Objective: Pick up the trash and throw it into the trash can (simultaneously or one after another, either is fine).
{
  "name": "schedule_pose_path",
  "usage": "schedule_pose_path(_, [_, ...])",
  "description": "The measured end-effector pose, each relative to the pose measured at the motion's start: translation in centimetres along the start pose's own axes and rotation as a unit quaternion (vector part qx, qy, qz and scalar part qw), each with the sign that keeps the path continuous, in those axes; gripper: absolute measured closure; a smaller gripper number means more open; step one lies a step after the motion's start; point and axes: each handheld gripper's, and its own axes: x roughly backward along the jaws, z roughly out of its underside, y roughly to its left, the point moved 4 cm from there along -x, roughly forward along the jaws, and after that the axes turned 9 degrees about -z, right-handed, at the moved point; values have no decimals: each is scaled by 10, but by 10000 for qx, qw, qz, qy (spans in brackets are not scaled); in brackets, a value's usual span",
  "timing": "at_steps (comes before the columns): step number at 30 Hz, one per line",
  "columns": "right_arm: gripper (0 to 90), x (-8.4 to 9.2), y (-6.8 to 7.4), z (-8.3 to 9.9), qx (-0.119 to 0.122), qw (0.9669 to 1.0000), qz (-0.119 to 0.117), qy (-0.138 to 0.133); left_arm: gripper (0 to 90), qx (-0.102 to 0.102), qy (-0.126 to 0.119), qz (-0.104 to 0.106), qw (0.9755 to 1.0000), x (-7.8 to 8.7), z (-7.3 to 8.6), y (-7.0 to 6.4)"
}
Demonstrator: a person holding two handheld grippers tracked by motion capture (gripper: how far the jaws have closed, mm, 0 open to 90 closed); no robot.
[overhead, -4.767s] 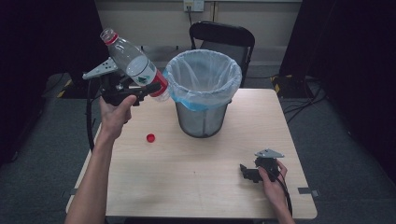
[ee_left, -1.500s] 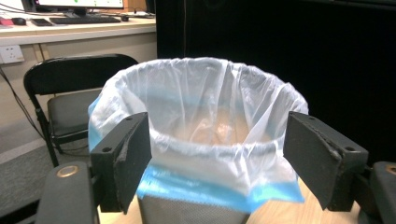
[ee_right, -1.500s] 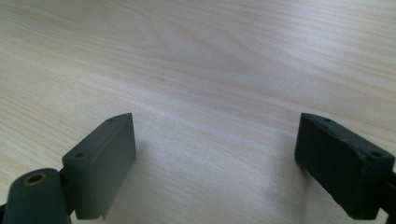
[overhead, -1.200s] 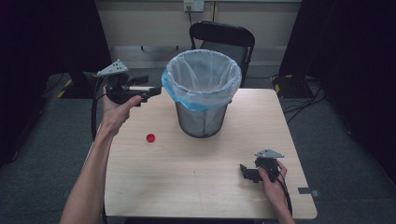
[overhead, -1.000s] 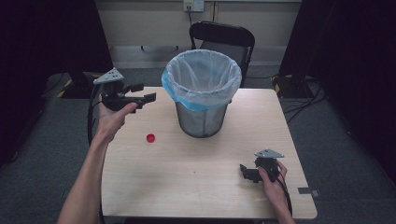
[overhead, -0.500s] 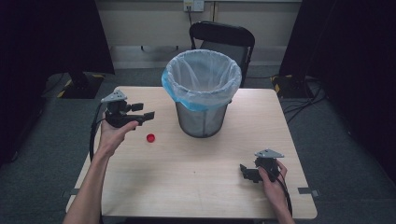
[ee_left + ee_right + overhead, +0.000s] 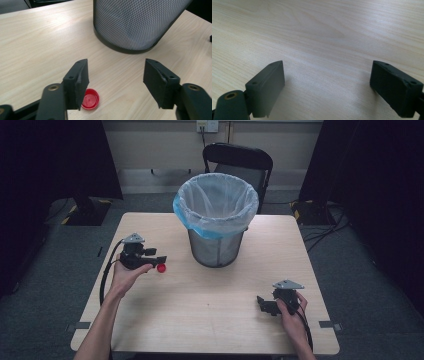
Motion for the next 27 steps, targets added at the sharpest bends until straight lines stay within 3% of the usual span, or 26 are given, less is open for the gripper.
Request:
schedule_pose_path(3, [115, 0, 0, 0, -1, 10000, 0, -1, 390, 17, 273, -12, 9996, -9, 12, 5])
schedule_pose_path(6, [115, 0, 0, 0, 1, 10000, 0, -1, 409, 81, 302, -82, 9995, -14, 20, 9])
schedule_pose_path(12, [115, 0, 0, 0, -4, 10000, 4, -2, 447, 5, 697, -236, 9973, -31, 36, 14])
schedule_pose_path(20, [115, 0, 0, 0, 0, 10000, 0, -1, 491, -180, 890, -337, 9953, -46, 40, 12])
schedule_pose_path(26, [115, 0, 0, 0, -1, 10000, 0, -1, 521, -261, 991, -483, 9936, -55, 44, 13])
schedule_pose_path(27, [115, 0, 0, 0, 0, 10000, 0, -1, 520, -198, 976, -492, 9938, -55, 44, 14])
